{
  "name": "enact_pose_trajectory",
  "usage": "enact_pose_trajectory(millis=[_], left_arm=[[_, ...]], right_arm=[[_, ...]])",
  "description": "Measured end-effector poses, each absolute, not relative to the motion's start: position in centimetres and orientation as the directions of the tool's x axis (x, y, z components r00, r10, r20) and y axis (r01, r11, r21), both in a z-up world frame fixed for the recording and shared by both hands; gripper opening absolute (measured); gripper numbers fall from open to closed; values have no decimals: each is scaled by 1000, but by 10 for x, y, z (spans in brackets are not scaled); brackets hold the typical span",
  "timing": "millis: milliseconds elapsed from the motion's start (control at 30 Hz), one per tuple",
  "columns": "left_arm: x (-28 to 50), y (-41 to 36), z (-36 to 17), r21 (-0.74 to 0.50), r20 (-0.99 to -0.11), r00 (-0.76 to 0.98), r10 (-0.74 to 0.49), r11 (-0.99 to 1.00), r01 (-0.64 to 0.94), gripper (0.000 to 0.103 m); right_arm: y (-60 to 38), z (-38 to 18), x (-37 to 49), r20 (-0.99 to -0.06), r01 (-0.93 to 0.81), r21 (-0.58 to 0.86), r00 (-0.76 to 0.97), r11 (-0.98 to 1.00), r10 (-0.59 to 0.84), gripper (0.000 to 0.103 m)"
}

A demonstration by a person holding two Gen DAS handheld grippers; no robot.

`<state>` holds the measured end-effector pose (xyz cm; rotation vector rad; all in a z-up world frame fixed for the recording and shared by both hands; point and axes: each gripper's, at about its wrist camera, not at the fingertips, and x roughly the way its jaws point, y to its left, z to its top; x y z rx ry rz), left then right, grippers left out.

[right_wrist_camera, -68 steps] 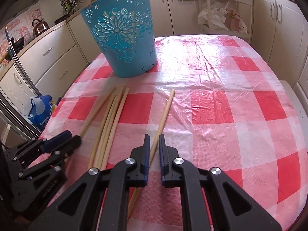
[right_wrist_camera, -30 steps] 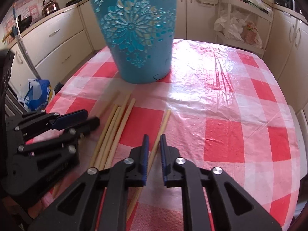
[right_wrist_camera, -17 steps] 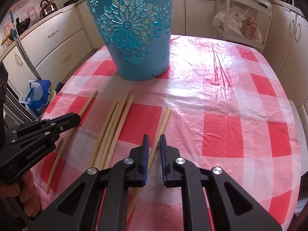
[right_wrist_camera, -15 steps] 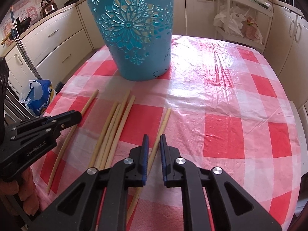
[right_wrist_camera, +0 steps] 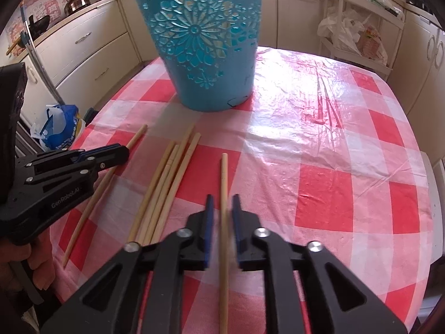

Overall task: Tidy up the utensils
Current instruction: 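Grasp a wooden stick with the right tool while the left tool grasps another stick, then lift the stick over the teal bin with the left tool while the right tool carries its stick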

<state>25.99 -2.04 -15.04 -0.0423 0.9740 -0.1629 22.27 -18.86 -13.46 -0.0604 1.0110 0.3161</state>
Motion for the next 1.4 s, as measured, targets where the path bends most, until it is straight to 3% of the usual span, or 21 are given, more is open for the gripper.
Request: enact_pose_trajectory(millis=[33, 133, 233, 267, 767, 1400], left_arm=[[260, -19, -151, -113, -822, 547, -157, 987, 115, 6], [259, -20, -152, -94, -825, 545, -149, 987, 128, 6], [258, -30, -152, -14, -822, 560, -107, 986, 169, 6], [258, -32, -152, -12, -821, 560, -113, 984, 180, 5], [231, 0, -110, -240, -703, 652, -285, 958, 160, 5], [210, -13, -73, -167, -617, 745, -254, 967, 191, 5]], right_arm=[[-186, -135, 221, -843, -293, 76, 493, 953, 218, 35], [-179, -137, 215, -837, -317, 8, 517, 948, 180, 33], [-178, -137, 213, -831, -323, 19, 522, 946, 195, 9], [-178, -137, 213, -831, -317, 26, 521, 948, 197, 5], [-209, -121, 211, -762, -219, 268, 547, 938, 346, 5], [-232, -134, 203, -709, -129, 345, 614, 930, 348, 5]])
